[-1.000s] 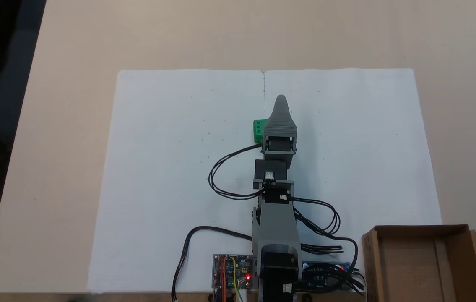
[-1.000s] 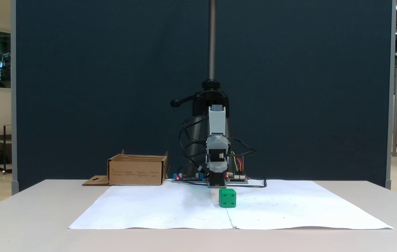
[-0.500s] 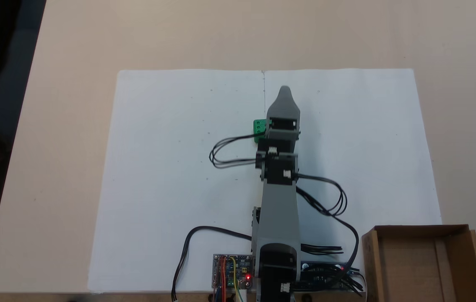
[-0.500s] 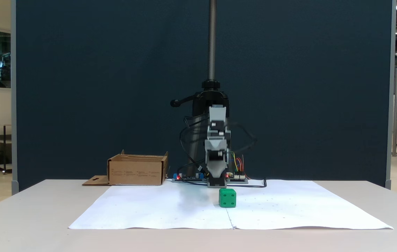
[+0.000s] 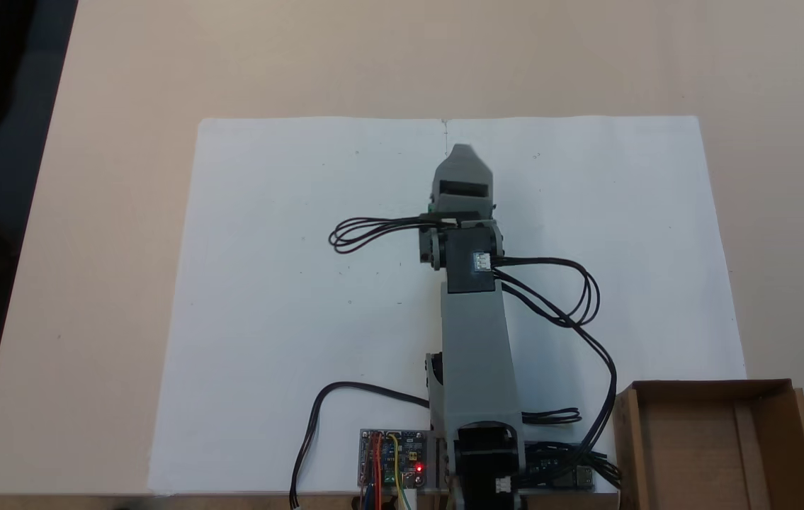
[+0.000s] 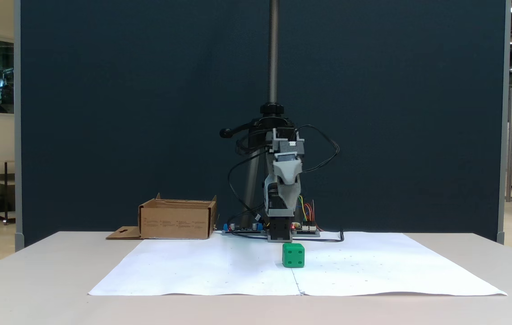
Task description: Grasp a green dice and put it in the bin.
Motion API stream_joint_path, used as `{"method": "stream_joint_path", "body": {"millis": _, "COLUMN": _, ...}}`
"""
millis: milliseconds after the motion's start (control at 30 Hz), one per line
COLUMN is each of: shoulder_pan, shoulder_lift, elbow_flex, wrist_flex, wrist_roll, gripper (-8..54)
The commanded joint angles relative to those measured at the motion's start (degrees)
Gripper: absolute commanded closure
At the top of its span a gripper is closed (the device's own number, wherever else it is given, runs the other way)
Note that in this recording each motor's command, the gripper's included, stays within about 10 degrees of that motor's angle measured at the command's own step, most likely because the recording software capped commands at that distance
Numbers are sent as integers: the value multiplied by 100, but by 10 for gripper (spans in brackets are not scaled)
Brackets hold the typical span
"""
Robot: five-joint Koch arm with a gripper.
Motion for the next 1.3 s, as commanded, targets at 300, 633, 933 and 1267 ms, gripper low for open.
{"method": "stream_joint_path", "body": {"millis": 300, "shoulder_pan": -475, "shoulder_lift": -1143, "elbow_flex": -1195, "wrist_flex": 2013, "wrist_roll": 853, "gripper": 40}}
{"method": "stream_joint_path", "body": {"millis": 633, "shoulder_pan": -475, "shoulder_lift": -2417, "elbow_flex": -2101, "wrist_flex": 2276, "wrist_roll": 949, "gripper": 40}}
{"method": "stream_joint_path", "body": {"millis": 933, "shoulder_pan": -475, "shoulder_lift": -2962, "elbow_flex": -2848, "wrist_flex": 3067, "wrist_roll": 949, "gripper": 40}}
{"method": "stream_joint_path", "body": {"millis": 1267, "shoulder_pan": -475, "shoulder_lift": -3551, "elbow_flex": -3085, "wrist_flex": 3067, "wrist_roll": 932, "gripper": 40}}
